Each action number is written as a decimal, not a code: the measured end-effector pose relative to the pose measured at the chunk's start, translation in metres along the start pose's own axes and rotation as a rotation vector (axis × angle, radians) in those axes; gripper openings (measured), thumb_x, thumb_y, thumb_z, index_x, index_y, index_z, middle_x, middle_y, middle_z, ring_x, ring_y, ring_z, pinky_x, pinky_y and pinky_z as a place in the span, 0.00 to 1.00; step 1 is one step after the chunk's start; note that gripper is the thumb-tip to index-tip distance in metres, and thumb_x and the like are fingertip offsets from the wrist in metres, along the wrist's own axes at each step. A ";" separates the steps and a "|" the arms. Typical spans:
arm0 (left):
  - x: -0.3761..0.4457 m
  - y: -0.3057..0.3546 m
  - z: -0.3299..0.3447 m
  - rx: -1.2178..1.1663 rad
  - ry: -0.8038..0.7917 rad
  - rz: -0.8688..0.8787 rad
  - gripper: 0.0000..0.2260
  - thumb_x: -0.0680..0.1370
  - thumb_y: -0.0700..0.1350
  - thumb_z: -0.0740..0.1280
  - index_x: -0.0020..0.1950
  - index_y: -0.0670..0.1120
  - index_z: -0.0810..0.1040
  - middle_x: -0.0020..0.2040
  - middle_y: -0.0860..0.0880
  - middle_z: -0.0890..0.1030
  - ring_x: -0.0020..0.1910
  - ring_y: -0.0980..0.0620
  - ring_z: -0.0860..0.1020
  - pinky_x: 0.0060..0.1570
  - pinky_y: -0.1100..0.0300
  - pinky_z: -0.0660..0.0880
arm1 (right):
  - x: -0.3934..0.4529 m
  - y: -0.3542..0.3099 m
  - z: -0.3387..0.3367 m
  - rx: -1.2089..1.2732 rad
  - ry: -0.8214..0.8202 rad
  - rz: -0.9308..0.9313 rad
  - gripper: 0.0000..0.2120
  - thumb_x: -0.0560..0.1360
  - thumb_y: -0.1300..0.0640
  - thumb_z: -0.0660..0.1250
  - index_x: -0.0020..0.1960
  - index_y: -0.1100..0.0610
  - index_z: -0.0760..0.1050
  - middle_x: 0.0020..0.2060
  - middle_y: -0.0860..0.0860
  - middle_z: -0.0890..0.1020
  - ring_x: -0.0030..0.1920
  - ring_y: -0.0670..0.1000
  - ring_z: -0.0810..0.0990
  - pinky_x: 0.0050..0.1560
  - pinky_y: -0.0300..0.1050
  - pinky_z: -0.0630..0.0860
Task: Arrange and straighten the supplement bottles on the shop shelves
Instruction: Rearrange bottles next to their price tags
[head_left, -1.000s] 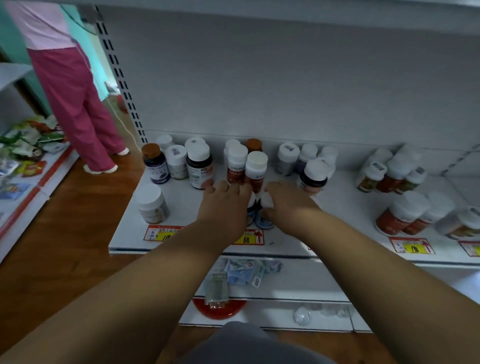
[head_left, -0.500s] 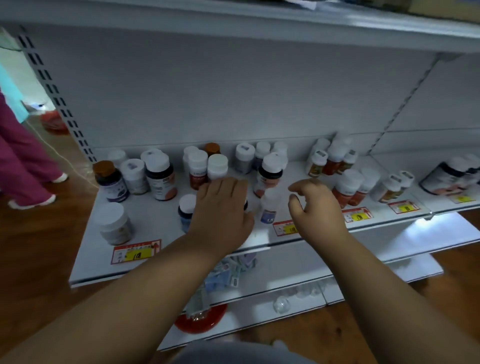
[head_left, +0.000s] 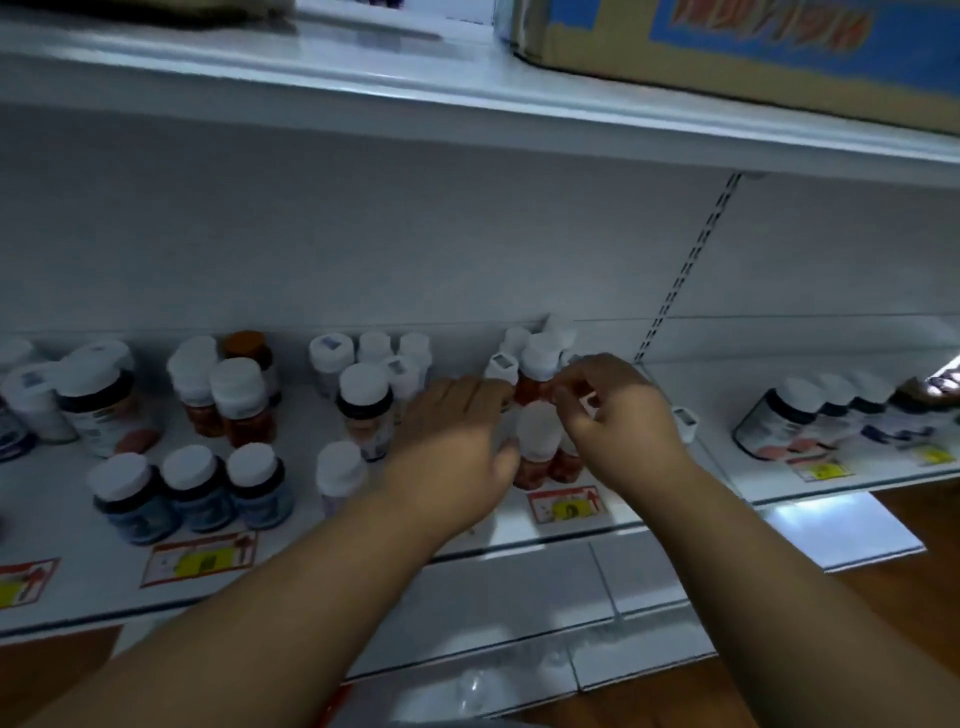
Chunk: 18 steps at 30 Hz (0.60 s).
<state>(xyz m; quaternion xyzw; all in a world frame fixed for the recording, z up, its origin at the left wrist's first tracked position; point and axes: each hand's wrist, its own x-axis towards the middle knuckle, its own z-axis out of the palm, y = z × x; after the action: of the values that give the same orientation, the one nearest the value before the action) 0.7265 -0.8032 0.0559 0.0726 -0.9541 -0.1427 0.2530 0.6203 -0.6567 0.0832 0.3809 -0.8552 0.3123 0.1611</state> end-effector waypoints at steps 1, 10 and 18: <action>0.008 0.009 0.007 0.008 0.017 -0.004 0.19 0.71 0.48 0.69 0.59 0.43 0.78 0.51 0.42 0.80 0.49 0.39 0.76 0.47 0.50 0.74 | 0.011 0.020 -0.006 -0.012 -0.008 -0.019 0.02 0.73 0.62 0.67 0.44 0.59 0.79 0.41 0.55 0.79 0.42 0.54 0.76 0.41 0.46 0.70; 0.043 0.058 0.045 0.003 0.026 -0.158 0.21 0.75 0.56 0.63 0.61 0.44 0.76 0.54 0.44 0.78 0.52 0.42 0.75 0.52 0.53 0.69 | 0.103 0.126 0.031 -0.229 -0.634 0.103 0.10 0.77 0.55 0.62 0.54 0.61 0.76 0.53 0.60 0.78 0.55 0.59 0.77 0.50 0.44 0.70; 0.049 0.066 0.059 0.032 -0.058 -0.202 0.21 0.74 0.55 0.65 0.62 0.45 0.75 0.55 0.45 0.77 0.54 0.42 0.73 0.53 0.53 0.65 | 0.106 0.150 0.064 -0.221 -0.553 0.157 0.20 0.74 0.53 0.67 0.61 0.61 0.69 0.58 0.61 0.70 0.55 0.62 0.74 0.53 0.49 0.72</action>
<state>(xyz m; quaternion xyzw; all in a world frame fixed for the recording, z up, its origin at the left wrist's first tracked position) 0.6499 -0.7372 0.0498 0.1682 -0.9510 -0.1543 0.2084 0.4353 -0.6798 0.0273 0.3642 -0.9223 0.1134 -0.0620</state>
